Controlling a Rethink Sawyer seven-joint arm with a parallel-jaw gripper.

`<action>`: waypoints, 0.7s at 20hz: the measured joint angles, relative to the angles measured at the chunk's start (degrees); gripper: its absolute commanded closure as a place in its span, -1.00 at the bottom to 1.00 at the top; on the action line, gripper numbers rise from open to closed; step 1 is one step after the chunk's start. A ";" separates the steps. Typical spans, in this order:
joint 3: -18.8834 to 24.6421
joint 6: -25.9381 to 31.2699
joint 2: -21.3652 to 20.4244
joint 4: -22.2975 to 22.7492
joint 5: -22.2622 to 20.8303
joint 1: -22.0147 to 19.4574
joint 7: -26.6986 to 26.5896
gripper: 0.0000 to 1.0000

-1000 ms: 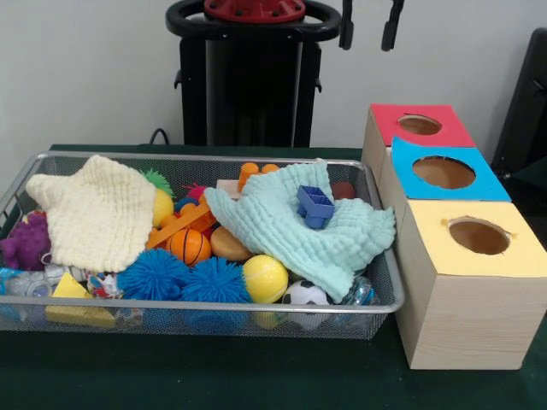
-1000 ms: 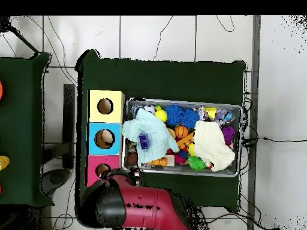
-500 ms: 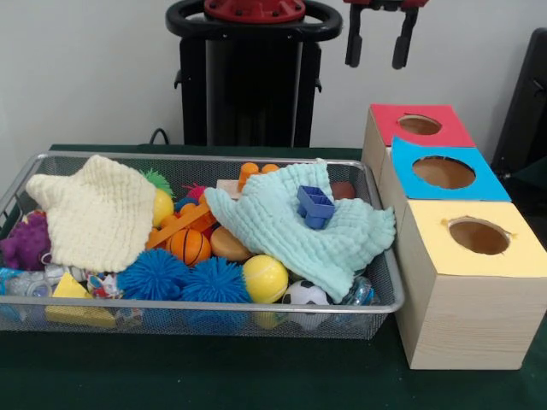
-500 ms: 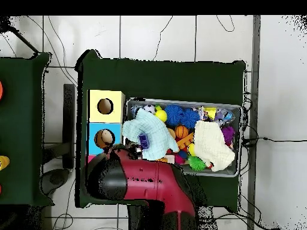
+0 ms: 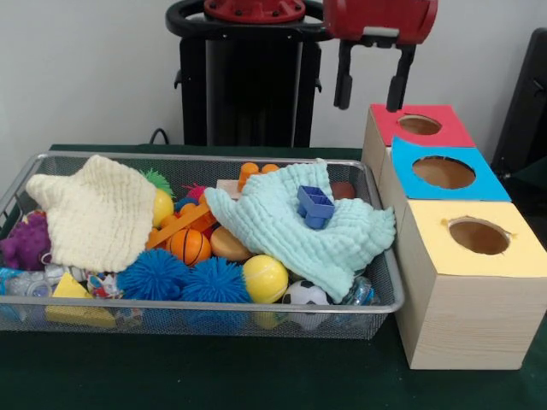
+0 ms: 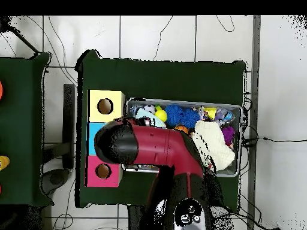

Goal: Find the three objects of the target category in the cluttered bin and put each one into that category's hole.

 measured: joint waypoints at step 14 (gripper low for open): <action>0.04 2.89 8.94 -9.90 -0.05 -0.39 0.00 -1.00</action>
